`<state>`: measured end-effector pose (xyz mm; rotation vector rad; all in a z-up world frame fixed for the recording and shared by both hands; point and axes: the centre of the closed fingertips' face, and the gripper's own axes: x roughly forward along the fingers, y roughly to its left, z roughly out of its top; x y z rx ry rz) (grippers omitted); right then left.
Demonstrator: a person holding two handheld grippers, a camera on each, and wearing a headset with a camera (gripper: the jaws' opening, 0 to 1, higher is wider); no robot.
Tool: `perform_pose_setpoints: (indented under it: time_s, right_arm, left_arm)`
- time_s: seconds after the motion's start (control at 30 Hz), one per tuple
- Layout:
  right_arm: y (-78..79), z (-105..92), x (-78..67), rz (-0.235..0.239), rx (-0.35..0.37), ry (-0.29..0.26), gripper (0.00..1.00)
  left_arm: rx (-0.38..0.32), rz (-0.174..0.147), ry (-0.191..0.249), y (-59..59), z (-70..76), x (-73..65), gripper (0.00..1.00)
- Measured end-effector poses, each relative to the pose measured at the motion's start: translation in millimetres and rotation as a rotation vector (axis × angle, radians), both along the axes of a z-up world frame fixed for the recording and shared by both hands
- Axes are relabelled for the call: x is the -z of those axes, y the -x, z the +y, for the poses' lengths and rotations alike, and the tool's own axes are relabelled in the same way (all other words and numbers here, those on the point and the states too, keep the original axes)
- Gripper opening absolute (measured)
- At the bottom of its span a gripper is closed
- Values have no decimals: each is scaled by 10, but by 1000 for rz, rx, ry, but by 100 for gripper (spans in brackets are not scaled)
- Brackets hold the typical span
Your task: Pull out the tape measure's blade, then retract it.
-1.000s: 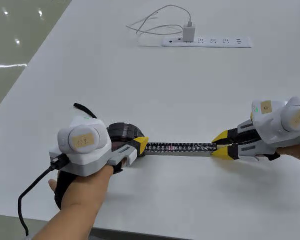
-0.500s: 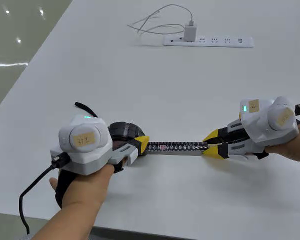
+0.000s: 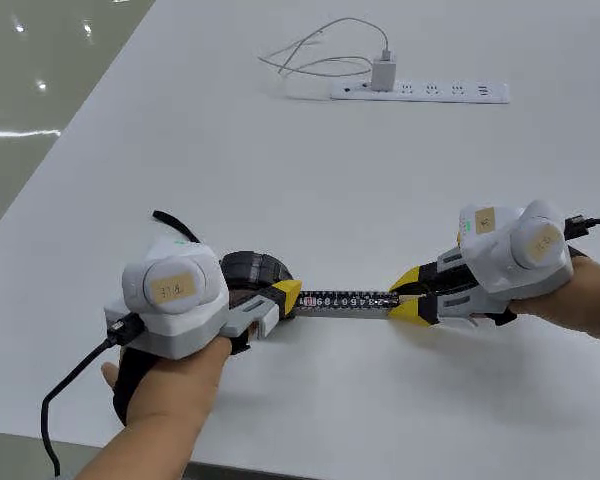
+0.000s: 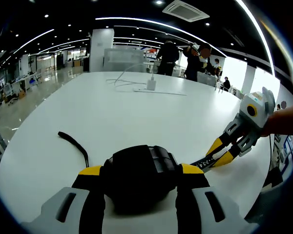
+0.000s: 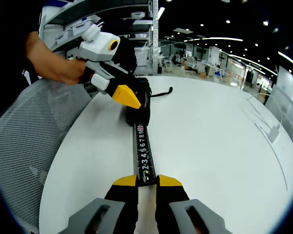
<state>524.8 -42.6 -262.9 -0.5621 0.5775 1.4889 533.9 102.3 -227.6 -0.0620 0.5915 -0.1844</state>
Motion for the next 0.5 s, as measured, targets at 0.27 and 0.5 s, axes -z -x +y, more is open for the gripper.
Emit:
perform_pose_setpoints:
  time_s: [0.27,0.5]
  right_arm:
    - [-10,100,32,3,-3,2,8]
    - [-3,179,33,2,-4,1,8]
  left_arm:
    - [1,2,1,-3,2,7,53]
    - [0,-2,1,-2,7,6,53]
